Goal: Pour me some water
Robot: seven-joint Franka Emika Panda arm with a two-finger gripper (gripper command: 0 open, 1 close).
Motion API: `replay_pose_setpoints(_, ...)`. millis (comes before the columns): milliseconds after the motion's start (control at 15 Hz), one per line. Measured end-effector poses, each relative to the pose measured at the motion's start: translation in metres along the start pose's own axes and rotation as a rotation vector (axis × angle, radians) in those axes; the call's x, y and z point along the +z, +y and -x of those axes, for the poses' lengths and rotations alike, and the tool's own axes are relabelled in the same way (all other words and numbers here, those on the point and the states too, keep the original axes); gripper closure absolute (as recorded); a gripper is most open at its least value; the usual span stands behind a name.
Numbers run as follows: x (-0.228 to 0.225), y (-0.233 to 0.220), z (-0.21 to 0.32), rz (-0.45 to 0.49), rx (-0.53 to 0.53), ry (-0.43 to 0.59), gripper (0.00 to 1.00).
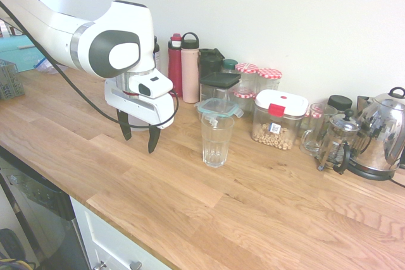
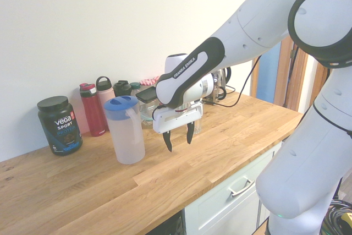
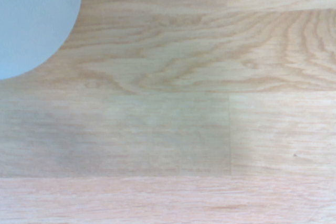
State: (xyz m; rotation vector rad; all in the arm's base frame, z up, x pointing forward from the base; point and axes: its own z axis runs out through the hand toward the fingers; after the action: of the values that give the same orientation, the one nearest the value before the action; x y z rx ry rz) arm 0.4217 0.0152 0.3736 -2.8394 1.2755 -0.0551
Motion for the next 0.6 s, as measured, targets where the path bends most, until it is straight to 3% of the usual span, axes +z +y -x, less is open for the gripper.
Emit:
replay_pose_setpoints(200,-0.008,-0.001,0.000,-0.013,-0.008,0.010,0.00)
replay_pose_setpoints(400,-0.067,-0.001,0.026,-0.080,-0.065,0.060,0.00)
replay_pose_setpoints(600,-0.131,-0.007,0.094,-0.163,-0.156,0.127,0.00)
